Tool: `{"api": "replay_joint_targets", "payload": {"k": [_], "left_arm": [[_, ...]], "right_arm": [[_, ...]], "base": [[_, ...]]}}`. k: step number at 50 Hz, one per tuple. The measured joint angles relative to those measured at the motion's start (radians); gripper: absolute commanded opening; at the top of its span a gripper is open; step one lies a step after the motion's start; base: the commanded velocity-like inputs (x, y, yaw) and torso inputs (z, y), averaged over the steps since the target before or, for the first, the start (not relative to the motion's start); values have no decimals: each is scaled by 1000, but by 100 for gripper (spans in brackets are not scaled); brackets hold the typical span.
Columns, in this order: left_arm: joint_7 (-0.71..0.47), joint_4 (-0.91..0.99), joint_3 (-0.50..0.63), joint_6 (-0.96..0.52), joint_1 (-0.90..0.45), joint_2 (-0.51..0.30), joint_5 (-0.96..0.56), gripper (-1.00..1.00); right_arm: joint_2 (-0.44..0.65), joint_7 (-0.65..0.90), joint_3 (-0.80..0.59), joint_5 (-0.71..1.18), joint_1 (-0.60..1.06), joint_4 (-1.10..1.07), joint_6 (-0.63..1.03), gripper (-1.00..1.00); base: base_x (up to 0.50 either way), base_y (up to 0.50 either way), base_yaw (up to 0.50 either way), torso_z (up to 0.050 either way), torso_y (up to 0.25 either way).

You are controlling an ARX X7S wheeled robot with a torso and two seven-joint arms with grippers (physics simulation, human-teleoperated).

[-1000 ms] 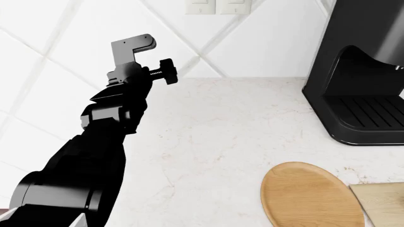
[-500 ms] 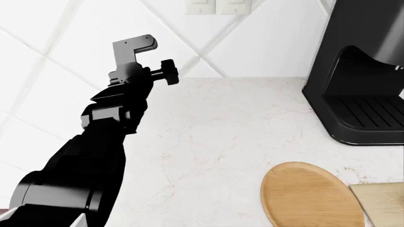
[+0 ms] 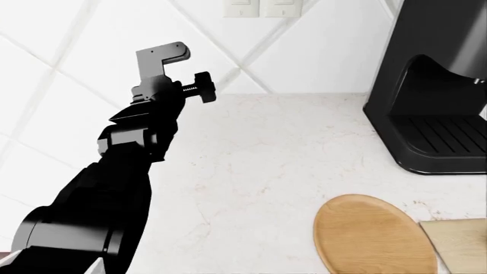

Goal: Pick the chicken breast from the plate and place it on the cutting board. Then pick the condiment bottle from the cabinet and place it next to the cutting board.

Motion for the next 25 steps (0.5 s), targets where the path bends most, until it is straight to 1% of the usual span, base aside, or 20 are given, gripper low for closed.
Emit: {"api": "replay_joint_targets", "payload": {"k": [10, 11, 14, 25], "left_arm": [[0, 0, 4, -1, 0, 0, -2, 100], [0, 0, 5, -2, 0, 0, -2, 100], [0, 0, 8, -3, 0, 0, -3, 100], [1, 0, 16, -7, 0, 0, -5, 100]], "right_arm": [[-11, -79, 35, -59, -6, 12, 38, 100], [-14, -88, 39, -67, -5, 15, 45, -100], [-23, -135, 51, -101, -1, 25, 67, -100], [-37, -121, 65, -121, 0, 28, 91, -100]], "base": [[5, 0, 2, 0, 0], [14, 3, 8, 0, 0], [14, 4, 9, 0, 0], [14, 5, 12, 0, 0]]}}
